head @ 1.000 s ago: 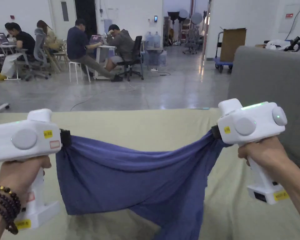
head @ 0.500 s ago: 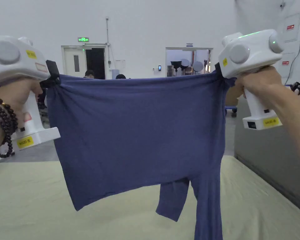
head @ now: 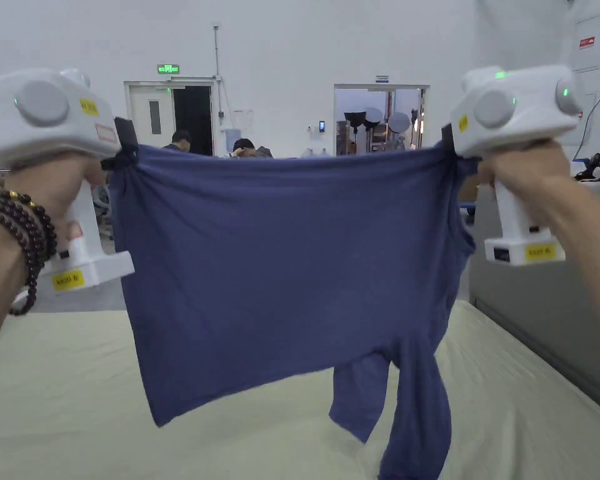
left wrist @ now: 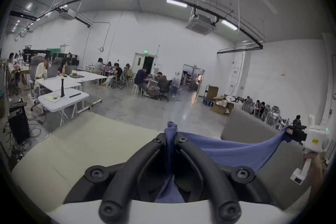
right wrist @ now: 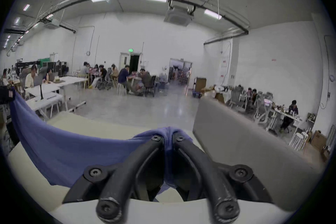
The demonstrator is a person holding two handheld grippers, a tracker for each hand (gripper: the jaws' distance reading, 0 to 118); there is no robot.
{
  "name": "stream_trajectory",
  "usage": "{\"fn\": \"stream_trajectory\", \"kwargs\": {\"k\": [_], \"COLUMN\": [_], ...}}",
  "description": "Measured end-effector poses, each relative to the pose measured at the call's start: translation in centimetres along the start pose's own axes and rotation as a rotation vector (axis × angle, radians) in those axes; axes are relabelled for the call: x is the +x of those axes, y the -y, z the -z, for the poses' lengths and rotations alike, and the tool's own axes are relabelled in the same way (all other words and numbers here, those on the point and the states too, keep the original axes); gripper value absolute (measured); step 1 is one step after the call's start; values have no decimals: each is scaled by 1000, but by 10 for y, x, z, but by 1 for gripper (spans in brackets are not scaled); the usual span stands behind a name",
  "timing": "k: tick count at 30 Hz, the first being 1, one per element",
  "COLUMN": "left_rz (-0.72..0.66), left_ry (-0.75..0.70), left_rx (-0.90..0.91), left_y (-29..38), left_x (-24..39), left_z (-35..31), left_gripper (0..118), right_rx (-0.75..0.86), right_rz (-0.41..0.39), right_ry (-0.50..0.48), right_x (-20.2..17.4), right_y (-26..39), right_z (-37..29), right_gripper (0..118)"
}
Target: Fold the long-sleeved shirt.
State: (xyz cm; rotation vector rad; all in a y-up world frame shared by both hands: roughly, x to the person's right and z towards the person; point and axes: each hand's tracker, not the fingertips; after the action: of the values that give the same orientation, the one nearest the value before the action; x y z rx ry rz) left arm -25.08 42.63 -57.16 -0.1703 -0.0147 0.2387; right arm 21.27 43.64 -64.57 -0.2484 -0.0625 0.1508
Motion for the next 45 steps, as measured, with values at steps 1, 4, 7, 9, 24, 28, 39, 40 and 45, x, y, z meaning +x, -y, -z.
{"fn": "stream_trajectory", "kwargs": {"k": [1,4,7,9,24,28,39,40,45], "left_rz": [10,8,-44,-49,-13,47,127,88,45], "left_ry": [-3,-21,-7,-23,-40,-133,-257,-253,-279], "left_rx": [-35,-150,-221,-288,-326,-456,-796,-773,-615], "left_y": [15,76,132,164,266,345,458,456,440], "left_x": [0,-12,-33,-42,-55,-58,-78,-80,-86], "left_z": [5,21,39,43,-114,-178,-227,-228,-243], "left_gripper": [4,4,4,4,4,4,6,10,117], "right_rx": [-33,-146,-226,-271,-319,-477,-894,-893,-772], "right_rz": [10,40,53,53,-15,-30,-113,-108,-8], "right_ry": [-12,-56,-83,-97,-133,-173,-158,-160,-68], "right_x": [-2,-11,-21,-26,-34,-42,-56,-55,-44], "right_y": [25,96,161,193,302,388,536,534,497], "right_z": [9,34,49,54,-107,-163,-223,-223,-234], "right_gripper": [4,4,4,4,4,4,4,4,87]}}
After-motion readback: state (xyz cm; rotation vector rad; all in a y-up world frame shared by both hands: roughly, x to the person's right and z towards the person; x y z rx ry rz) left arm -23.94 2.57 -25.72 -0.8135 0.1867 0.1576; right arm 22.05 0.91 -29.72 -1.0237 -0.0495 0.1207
